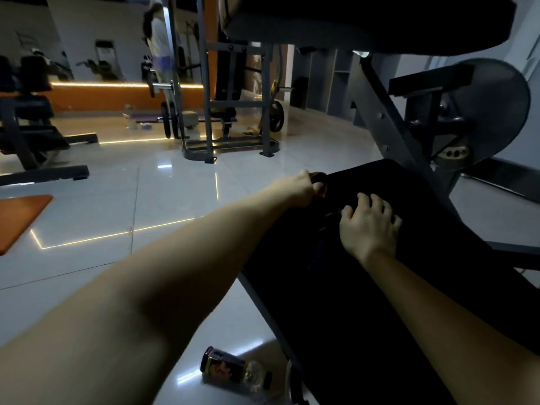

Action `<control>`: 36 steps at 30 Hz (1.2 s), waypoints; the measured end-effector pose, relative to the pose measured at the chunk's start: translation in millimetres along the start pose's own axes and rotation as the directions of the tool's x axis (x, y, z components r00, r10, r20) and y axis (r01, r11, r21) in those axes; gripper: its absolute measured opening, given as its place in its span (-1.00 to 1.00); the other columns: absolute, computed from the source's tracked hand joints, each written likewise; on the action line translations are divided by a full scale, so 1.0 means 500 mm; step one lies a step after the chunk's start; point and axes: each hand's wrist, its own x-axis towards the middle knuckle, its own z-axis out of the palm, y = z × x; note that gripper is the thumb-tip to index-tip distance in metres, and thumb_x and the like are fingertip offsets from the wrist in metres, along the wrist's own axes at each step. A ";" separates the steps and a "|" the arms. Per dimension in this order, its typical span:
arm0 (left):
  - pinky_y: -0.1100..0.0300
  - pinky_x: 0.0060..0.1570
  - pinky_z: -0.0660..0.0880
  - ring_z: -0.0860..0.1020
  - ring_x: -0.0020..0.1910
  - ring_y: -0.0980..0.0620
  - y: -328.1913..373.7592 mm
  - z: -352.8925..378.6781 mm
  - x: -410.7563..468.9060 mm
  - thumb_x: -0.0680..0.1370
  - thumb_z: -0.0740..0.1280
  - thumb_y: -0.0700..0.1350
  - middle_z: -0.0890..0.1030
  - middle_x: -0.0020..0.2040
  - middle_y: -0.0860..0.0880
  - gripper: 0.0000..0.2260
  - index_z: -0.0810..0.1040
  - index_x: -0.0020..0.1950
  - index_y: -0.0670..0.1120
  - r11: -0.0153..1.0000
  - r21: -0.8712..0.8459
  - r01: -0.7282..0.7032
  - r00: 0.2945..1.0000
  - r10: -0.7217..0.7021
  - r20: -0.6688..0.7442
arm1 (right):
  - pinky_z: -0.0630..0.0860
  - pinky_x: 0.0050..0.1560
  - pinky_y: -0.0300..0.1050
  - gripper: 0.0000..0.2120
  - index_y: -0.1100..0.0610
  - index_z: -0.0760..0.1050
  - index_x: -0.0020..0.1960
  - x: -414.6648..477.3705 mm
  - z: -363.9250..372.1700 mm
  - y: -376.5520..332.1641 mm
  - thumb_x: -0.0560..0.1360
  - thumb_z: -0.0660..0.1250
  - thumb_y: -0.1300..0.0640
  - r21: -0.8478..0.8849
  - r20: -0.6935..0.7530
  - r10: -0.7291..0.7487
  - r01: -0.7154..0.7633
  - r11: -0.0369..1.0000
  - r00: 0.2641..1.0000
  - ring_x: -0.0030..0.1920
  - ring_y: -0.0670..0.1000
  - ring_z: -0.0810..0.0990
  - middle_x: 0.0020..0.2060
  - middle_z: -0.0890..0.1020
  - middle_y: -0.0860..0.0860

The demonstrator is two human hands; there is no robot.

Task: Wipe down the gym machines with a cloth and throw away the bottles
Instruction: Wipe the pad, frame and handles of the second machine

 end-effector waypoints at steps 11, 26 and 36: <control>-0.02 0.23 0.45 0.54 0.23 -0.23 -0.231 -0.032 -0.217 0.72 0.12 0.08 0.57 0.31 -0.25 -0.63 0.42 0.41 -0.12 0.998 0.024 0.064 0.990 -0.060 -0.131 | 0.02 0.54 0.18 -0.49 0.09 0.24 0.54 -0.021 0.002 0.003 0.66 0.04 -0.09 0.067 0.021 -0.028 0.026 0.997 0.999 0.56 0.16 0.12 0.56 0.23 0.12; 0.06 0.04 0.44 0.57 0.07 -0.21 -0.102 -0.029 -0.142 0.72 0.11 0.11 0.62 0.16 -0.23 -0.59 0.53 0.20 -0.21 0.993 -0.030 0.117 0.989 -0.119 -0.082 | 0.08 0.48 0.25 -0.49 0.11 0.29 0.50 -0.010 0.005 -0.002 0.61 0.03 -0.06 0.045 -0.013 -0.025 0.025 0.999 1.000 0.51 0.21 0.19 0.51 0.28 0.15; -0.01 0.00 0.37 0.54 0.15 -0.31 -0.179 0.096 -0.308 0.71 0.10 -0.08 0.59 0.19 -0.32 -0.71 0.46 0.29 -0.23 0.848 -0.504 0.165 0.699 -0.461 -0.547 | -0.01 0.55 0.19 -0.48 0.10 0.20 0.56 -0.026 0.008 -0.003 0.65 -0.02 -0.07 0.049 0.030 -0.033 0.032 0.998 0.999 0.57 0.17 0.10 0.57 0.19 0.13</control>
